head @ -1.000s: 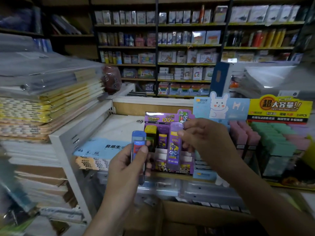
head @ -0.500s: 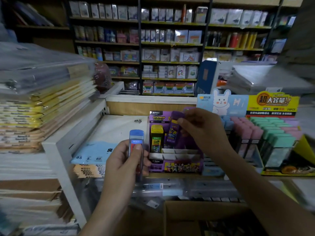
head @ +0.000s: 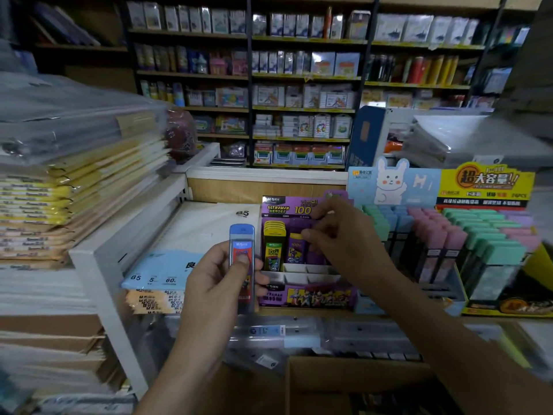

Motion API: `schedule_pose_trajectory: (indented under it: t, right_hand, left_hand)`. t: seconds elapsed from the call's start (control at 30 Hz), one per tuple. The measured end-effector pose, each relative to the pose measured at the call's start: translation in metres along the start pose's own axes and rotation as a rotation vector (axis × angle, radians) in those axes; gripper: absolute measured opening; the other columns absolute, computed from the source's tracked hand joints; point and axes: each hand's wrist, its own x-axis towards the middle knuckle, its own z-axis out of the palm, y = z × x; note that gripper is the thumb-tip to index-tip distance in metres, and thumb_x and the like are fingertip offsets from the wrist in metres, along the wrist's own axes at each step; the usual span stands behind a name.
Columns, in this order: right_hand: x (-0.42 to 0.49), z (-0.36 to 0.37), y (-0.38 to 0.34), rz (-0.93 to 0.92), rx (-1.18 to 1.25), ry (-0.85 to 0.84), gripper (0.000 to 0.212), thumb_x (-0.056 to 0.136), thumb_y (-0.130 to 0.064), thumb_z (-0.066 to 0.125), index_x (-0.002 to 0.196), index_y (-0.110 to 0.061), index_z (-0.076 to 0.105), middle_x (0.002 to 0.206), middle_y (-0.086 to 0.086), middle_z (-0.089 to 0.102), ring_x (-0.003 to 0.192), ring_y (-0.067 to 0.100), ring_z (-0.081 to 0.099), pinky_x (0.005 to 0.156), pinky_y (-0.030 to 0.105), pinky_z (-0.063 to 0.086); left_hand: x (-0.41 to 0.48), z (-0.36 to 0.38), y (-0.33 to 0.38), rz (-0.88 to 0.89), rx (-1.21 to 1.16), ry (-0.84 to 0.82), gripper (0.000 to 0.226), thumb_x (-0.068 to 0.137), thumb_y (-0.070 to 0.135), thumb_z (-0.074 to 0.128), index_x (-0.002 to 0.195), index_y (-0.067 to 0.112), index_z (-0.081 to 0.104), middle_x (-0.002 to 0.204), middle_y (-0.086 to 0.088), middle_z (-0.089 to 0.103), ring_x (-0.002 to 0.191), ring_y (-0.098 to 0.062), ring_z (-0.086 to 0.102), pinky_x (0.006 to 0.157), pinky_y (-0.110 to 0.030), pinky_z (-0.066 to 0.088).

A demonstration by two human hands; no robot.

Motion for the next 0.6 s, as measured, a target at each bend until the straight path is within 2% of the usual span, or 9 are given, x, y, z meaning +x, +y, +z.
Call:
schedule_pose_trajectory:
  t: [0.13, 0.23, 0.37, 0.5, 0.6]
  right_hand:
    - [-0.002, 0.006, 0.002, -0.039, -0.108, -0.014, 0.019, 0.085, -0.016, 0.079, 0.090, -0.014, 0.060, 0.070, 0.002, 0.065, 0.065, 0.013, 0.060, 0.056, 0.020, 0.047]
    - [-0.002, 0.005, 0.002, -0.061, -0.126, 0.002, 0.020, 0.083, -0.016, 0.080, 0.087, -0.014, 0.061, 0.068, 0.002, 0.065, 0.063, 0.011, 0.059, 0.056, 0.017, 0.046]
    - [-0.006, 0.002, -0.001, -0.062, -0.122, 0.024, 0.021, 0.081, -0.018, 0.082, 0.086, -0.012, 0.063, 0.069, 0.003, 0.066, 0.066, 0.013, 0.062, 0.060, 0.022, 0.049]
    - [-0.023, -0.002, -0.009, -0.045, 0.004, 0.049, 0.011, 0.087, -0.018, 0.076, 0.084, -0.016, 0.066, 0.068, 0.001, 0.067, 0.064, 0.014, 0.064, 0.058, 0.022, 0.053]
    - [-0.043, -0.002, -0.018, -0.019, 0.239, -0.081, 0.008, 0.090, -0.019, 0.073, 0.083, -0.020, 0.070, 0.070, 0.001, 0.072, 0.063, 0.015, 0.070, 0.057, 0.025, 0.056]
  left_hand:
    - [0.001, 0.002, 0.000, 0.008, 0.007, 0.015, 0.023, 0.103, 0.019, 0.054, 0.095, 0.026, 0.074, 0.084, -0.009, 0.077, 0.071, -0.021, 0.074, 0.060, -0.037, 0.063]
    - [0.003, 0.004, 0.000, 0.008, -0.042, 0.019, 0.015, 0.102, 0.013, 0.055, 0.104, 0.013, 0.071, 0.089, -0.014, 0.077, 0.076, -0.025, 0.077, 0.062, -0.029, 0.060]
    - [0.003, 0.007, 0.001, 0.004, -0.141, -0.005, 0.014, 0.100, 0.007, 0.056, 0.111, 0.007, 0.066, 0.096, -0.017, 0.077, 0.089, -0.032, 0.078, 0.072, -0.032, 0.063]
    - [0.001, 0.007, 0.008, 0.013, -0.109, -0.039, 0.016, 0.101, 0.016, 0.057, 0.113, 0.012, 0.067, 0.098, -0.011, 0.079, 0.090, -0.025, 0.078, 0.061, -0.031, 0.061]
    - [0.002, 0.008, 0.013, 0.038, -0.095, -0.057, 0.017, 0.101, 0.022, 0.057, 0.111, 0.016, 0.070, 0.098, -0.011, 0.079, 0.089, -0.025, 0.077, 0.061, -0.031, 0.061]
